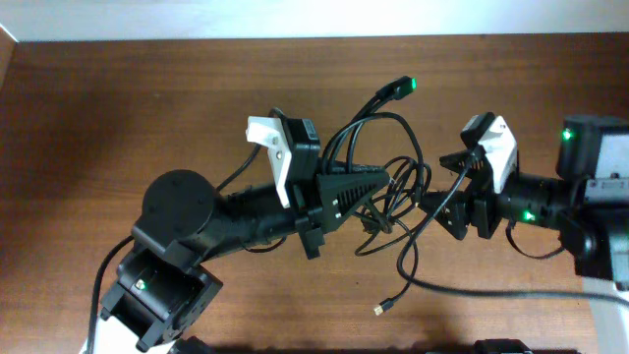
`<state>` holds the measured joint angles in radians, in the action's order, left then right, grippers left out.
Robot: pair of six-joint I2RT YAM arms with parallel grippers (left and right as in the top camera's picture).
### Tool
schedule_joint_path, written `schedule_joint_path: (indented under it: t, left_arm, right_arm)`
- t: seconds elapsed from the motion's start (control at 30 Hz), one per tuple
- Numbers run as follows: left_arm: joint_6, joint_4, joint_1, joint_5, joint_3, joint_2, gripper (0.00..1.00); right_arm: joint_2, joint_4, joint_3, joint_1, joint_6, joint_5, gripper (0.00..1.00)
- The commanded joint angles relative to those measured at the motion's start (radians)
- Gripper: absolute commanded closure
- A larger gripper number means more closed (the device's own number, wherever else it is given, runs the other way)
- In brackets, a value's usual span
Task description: Untangle cables
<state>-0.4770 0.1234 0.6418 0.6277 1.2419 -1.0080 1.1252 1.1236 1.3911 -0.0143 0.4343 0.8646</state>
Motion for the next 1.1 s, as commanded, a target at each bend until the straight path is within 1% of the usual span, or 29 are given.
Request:
schedule_joint_path:
  t: [0.0, 0.13, 0.2, 0.27, 0.33, 0.47, 0.53, 0.73, 0.93, 1.07]
  left_arm:
    - [-0.058, -0.018, -0.003, -0.007, 0.020, 0.006, 1.00]
    - [-0.058, -0.019, -0.002, -0.006, 0.020, -0.005, 1.00]
    - [-0.070, -0.020, -0.002, -0.006, 0.020, -0.007, 1.00]
    - [-0.134, -0.042, -0.002, -0.003, 0.020, -0.007, 1.00]
    - [-0.202, -0.069, -0.001, -0.004, 0.020, -0.007, 1.00]
    - [-0.273, -0.120, -0.002, -0.008, 0.020, -0.007, 1.00]
    - [-0.297, -0.143, -0.001, -0.008, 0.020, -0.007, 1.00]
    - [-0.297, -0.173, 0.013, -0.006, 0.020, -0.013, 1.00]
    - [-0.297, -0.261, 0.109, -0.007, 0.020, -0.056, 1.00]
    - [-0.297, -0.327, 0.182, -0.007, 0.020, -0.108, 1.00]
  right_arm:
    - [0.020, 0.003, 0.013, 0.002, 0.040, 0.120, 0.18]
    - [0.023, 0.003, 0.013, 0.002, 0.037, 0.224, 0.17]
    - [0.025, 0.003, 0.013, 0.002, 0.037, 0.203, 0.15]
    - [0.029, 0.002, 0.013, 0.002, 0.049, 0.138, 0.13]
    - [0.032, 0.005, 0.013, 0.002, 0.113, 0.071, 0.13]
    - [0.034, 0.012, 0.013, 0.002, 0.272, 0.070, 0.12]
    - [0.034, 0.013, 0.013, 0.002, 0.299, 0.084, 0.11]
    - [0.034, -0.008, 0.013, 0.000, 0.322, 0.311, 0.11]
    - [0.034, -0.041, 0.013, 0.000, 0.321, 0.367, 0.10]
    - [0.034, -0.094, 0.013, 0.001, 0.321, 0.381, 0.11]
